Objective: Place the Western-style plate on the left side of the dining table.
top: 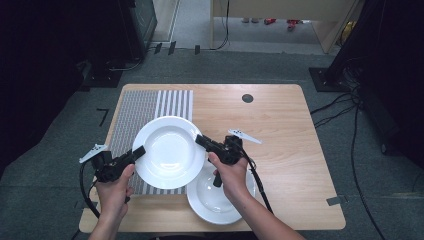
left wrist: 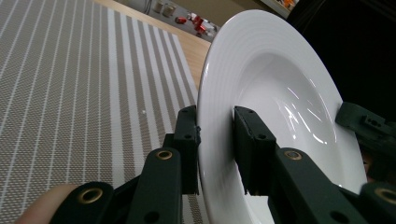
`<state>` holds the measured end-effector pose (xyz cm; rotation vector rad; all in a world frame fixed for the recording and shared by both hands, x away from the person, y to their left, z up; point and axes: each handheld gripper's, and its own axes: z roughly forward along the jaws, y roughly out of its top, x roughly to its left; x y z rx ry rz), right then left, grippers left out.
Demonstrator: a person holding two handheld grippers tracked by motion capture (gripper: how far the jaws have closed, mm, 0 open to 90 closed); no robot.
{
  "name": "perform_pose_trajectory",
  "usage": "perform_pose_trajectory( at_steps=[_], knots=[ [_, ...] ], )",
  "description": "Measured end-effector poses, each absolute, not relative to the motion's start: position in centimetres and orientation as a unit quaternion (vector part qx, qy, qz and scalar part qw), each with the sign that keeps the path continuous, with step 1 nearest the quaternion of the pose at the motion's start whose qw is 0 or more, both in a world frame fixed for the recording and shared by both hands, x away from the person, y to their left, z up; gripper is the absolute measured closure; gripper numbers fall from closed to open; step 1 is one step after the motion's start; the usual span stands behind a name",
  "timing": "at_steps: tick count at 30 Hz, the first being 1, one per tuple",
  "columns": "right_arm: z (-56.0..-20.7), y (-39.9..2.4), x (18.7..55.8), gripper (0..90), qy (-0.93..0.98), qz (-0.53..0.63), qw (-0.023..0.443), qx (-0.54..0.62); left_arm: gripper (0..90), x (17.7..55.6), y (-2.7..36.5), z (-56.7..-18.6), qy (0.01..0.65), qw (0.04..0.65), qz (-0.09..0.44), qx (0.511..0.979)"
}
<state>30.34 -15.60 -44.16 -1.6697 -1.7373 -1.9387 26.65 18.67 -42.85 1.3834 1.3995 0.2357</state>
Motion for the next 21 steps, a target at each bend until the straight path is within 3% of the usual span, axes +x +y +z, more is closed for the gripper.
perform_pose_trajectory(
  at_steps=[21],
  knots=[
    [-45.2,-11.4,36.0,79.7,-0.572,-0.602,0.046,-0.555,73.2,31.8,22.2,-43.3,0.624,0.537,0.097,0.560]
  ],
)
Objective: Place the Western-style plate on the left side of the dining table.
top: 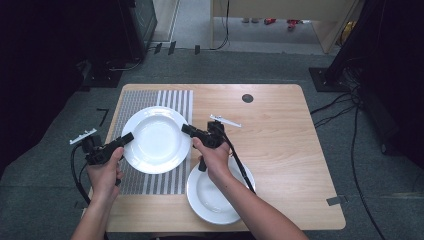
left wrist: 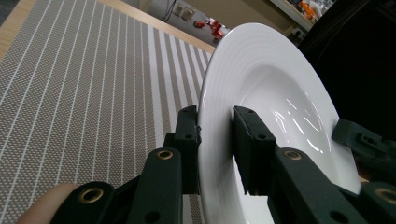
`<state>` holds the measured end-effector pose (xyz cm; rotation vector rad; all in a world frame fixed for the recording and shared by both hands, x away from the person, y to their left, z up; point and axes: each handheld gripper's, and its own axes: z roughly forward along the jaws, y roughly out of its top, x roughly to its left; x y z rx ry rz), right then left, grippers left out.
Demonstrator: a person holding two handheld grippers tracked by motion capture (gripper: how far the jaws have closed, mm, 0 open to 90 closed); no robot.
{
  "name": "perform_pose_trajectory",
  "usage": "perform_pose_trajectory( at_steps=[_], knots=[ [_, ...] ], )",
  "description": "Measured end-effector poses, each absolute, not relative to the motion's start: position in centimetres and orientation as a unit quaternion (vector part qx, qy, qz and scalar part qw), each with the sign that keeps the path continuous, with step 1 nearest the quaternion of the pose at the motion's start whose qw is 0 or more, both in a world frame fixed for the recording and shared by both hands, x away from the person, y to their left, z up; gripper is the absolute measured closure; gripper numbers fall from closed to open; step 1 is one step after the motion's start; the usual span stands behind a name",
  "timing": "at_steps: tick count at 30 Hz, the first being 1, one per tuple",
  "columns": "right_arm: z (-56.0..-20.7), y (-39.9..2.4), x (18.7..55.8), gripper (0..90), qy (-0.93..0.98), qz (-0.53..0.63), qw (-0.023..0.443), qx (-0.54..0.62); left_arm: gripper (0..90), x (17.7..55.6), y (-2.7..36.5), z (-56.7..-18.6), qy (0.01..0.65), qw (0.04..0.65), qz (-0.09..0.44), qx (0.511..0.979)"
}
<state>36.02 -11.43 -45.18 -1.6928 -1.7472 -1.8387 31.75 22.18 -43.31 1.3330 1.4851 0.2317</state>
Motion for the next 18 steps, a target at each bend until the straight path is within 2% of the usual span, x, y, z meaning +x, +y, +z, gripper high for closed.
perform_pose_trajectory(
  at_steps=[11,18],
  knots=[
    [-46.8,-9.7,39.7,79.5,-0.576,-0.572,0.071,-0.580,73.6,35.1,24.0,-44.9,0.648,0.513,0.074,0.559],
    [-47.9,-8.1,41.8,79.4,-0.578,-0.553,0.079,-0.595,73.6,36.6,25.2,-46.6,0.672,0.503,0.059,0.540]
  ],
)
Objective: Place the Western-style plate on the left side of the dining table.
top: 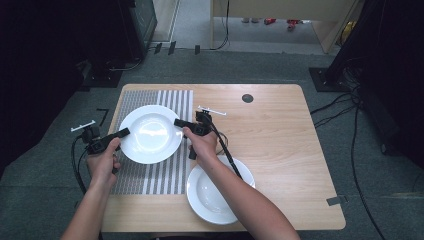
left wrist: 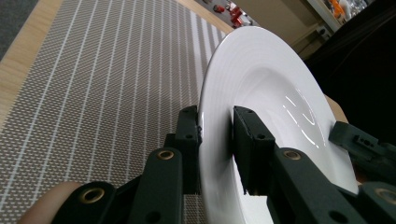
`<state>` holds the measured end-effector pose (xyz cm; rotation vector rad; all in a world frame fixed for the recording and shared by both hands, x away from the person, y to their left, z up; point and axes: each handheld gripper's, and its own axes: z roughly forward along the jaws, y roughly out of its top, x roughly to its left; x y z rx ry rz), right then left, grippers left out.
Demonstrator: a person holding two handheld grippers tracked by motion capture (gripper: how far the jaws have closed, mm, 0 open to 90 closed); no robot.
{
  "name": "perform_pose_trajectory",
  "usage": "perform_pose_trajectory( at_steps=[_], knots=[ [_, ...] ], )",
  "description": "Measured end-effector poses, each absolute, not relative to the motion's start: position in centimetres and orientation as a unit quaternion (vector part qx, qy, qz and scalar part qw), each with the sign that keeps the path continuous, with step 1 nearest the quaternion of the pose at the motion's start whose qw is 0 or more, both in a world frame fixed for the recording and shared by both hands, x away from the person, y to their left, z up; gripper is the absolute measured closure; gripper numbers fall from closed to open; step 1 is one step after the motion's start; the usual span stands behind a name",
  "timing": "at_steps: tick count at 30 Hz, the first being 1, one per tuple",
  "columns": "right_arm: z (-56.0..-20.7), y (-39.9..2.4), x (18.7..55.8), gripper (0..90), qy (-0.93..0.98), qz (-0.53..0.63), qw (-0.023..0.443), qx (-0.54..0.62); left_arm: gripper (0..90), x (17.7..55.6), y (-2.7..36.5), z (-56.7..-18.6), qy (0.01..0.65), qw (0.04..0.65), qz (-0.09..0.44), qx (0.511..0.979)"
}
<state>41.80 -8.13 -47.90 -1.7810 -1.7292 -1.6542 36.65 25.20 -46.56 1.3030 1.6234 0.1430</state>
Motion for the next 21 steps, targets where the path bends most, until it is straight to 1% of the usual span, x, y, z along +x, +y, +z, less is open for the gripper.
perform_pose_trajectory(
  at_steps=[9,17,21],
  knots=[
    [-49.4,-7.1,43.9,79.2,-0.568,-0.533,0.091,-0.620,73.8,38.9,25.8,-47.9,0.687,0.497,0.052,0.528],
    [-50.0,-6.5,45.3,79.8,-0.566,-0.523,0.084,-0.632,74.0,40.5,26.4,-49.4,0.700,0.499,0.028,0.510],
    [-50.3,-6.4,45.9,80.0,-0.561,-0.525,0.086,-0.634,74.1,40.9,26.6,-49.8,0.701,0.501,0.029,0.508]
  ],
)
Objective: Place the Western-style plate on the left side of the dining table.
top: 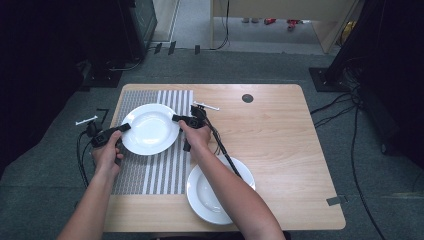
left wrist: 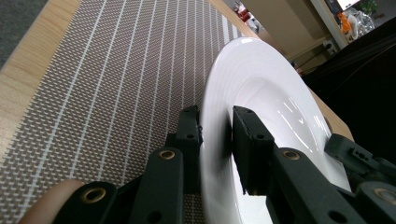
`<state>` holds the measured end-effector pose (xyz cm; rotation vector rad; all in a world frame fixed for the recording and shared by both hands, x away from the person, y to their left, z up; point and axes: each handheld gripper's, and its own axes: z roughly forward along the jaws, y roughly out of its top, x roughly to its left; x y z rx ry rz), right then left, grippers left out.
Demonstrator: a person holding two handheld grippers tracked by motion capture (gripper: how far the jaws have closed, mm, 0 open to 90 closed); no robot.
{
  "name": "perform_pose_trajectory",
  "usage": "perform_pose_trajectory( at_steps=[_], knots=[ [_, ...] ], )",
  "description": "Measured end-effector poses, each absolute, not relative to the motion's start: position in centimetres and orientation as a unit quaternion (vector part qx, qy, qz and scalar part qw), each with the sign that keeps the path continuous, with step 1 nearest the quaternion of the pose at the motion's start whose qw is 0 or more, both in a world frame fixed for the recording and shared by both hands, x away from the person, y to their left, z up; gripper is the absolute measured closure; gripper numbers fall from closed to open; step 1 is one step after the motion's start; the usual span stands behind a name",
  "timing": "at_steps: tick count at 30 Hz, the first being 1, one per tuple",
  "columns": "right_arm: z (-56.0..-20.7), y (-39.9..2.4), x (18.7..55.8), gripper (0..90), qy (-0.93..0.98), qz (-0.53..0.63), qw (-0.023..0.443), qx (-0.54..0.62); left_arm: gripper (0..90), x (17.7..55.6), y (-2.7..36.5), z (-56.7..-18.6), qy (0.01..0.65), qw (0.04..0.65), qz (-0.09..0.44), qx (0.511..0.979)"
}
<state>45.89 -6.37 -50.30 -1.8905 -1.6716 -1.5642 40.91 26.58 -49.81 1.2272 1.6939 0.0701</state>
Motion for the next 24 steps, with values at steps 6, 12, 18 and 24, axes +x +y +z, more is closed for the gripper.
perform_pose_trajectory(
  at_steps=[6,12,18,24],
  knots=[
    [-51.0,-6.0,46.6,79.5,-0.563,-0.518,0.082,-0.640,73.9,41.4,26.5,-50.3,0.706,0.492,0.033,0.508],
    [-51.7,-5.8,46.8,78.3,-0.567,-0.516,0.069,-0.639,73.5,41.6,26.3,-50.9,0.708,0.484,0.043,0.512],
    [-52.0,-5.6,46.8,78.9,-0.568,-0.517,0.059,-0.638,72.5,41.5,26.1,-51.2,0.712,0.477,0.053,0.513],
    [-51.9,-5.6,46.8,68.8,-0.568,-0.520,0.071,-0.634,61.4,41.5,25.8,-50.9,0.704,0.486,0.054,0.515]
  ],
)
